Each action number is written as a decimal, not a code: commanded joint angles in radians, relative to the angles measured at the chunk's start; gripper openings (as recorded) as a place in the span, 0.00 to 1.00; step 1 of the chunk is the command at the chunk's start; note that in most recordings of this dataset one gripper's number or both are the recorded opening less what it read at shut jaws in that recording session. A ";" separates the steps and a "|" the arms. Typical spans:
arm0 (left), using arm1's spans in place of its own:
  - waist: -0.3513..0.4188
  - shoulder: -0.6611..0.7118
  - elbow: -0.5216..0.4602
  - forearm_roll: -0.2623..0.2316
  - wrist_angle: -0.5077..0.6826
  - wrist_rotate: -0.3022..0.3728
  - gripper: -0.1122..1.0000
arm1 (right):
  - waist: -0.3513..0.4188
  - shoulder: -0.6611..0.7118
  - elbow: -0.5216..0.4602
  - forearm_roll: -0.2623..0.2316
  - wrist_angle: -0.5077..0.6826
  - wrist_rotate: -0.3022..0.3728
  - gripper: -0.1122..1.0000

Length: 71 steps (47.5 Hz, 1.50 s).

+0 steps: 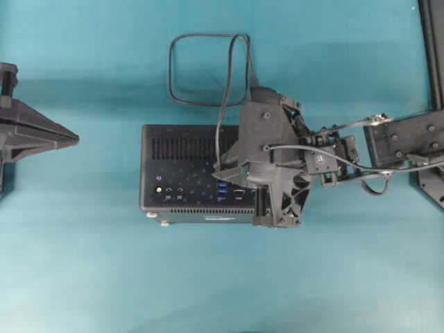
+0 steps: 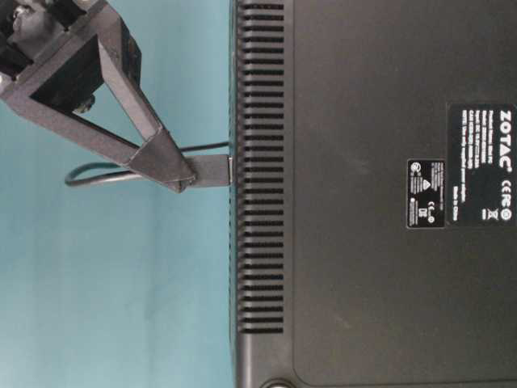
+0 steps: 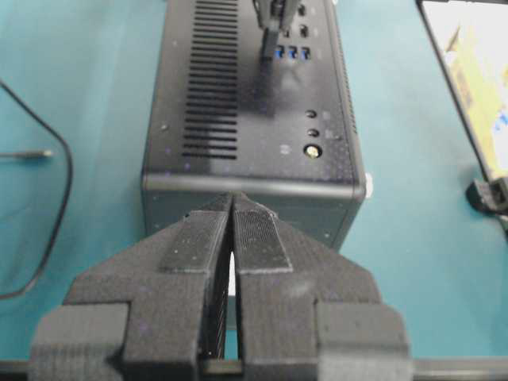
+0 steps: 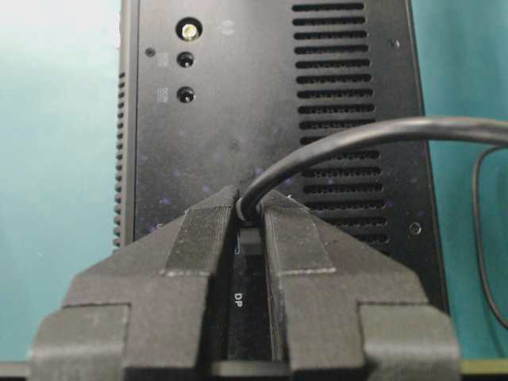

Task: Insert the USB into the PC box with both arms.
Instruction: 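Push the held plug down into a blue USB port, then press the plug fully into the port and open the right gripper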

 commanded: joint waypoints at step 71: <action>-0.002 -0.014 -0.015 0.003 -0.006 0.000 0.10 | -0.005 0.000 0.038 0.043 -0.038 0.017 0.25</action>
